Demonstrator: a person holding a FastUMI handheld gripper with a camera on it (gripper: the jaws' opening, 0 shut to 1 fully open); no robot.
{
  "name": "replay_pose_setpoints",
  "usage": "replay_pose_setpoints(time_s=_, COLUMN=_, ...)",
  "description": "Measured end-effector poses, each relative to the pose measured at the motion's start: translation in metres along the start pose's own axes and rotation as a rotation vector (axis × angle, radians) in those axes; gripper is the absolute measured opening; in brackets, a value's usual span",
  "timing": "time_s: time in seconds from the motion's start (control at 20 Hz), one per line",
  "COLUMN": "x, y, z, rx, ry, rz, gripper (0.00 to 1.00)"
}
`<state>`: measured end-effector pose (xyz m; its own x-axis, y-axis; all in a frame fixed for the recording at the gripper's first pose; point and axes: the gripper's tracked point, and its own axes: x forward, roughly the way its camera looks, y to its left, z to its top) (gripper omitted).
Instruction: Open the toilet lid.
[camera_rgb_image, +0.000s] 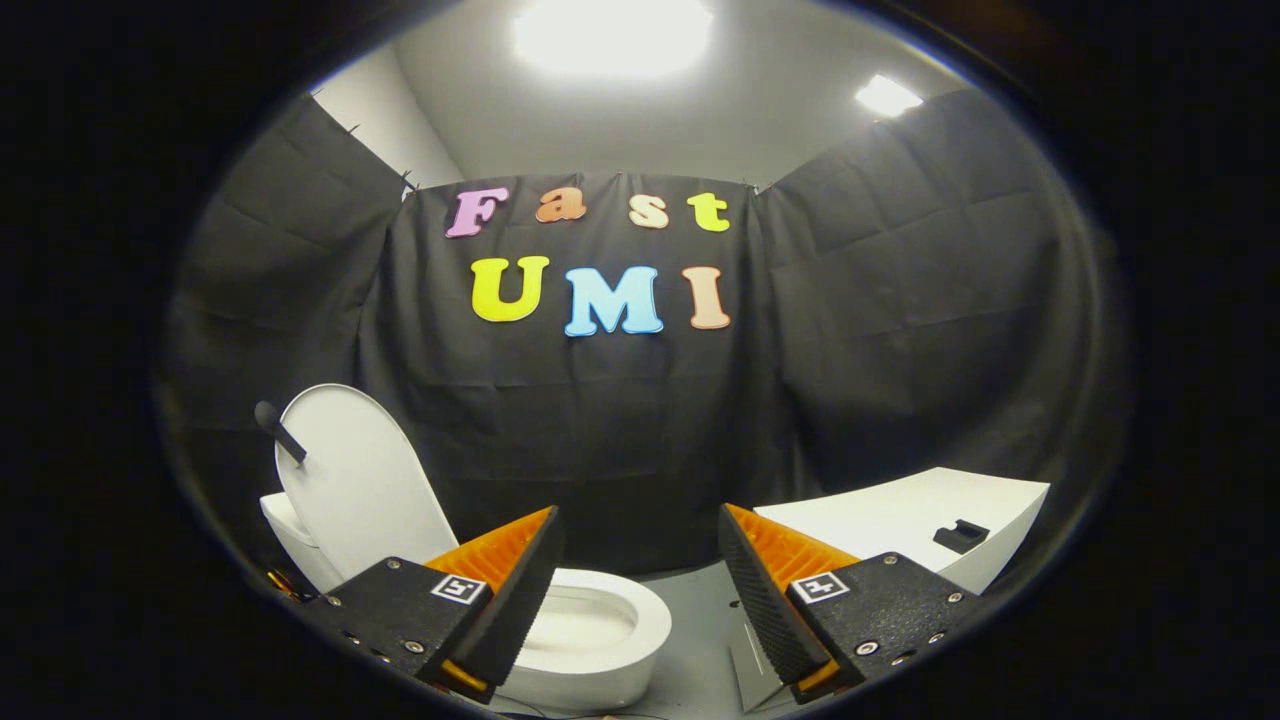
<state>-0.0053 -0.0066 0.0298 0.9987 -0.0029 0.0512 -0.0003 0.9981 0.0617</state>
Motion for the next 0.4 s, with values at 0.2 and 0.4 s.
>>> replay_pose_setpoints(time_s=0.2, x=0.006, y=-0.003, z=-0.013, rx=-0.056, ry=0.044, rz=-0.035, gripper=0.95)
replay_pose_setpoints(time_s=0.4, x=0.009, y=0.005, z=-0.016, rx=-0.136, ry=0.072, rz=-0.035, gripper=0.95)
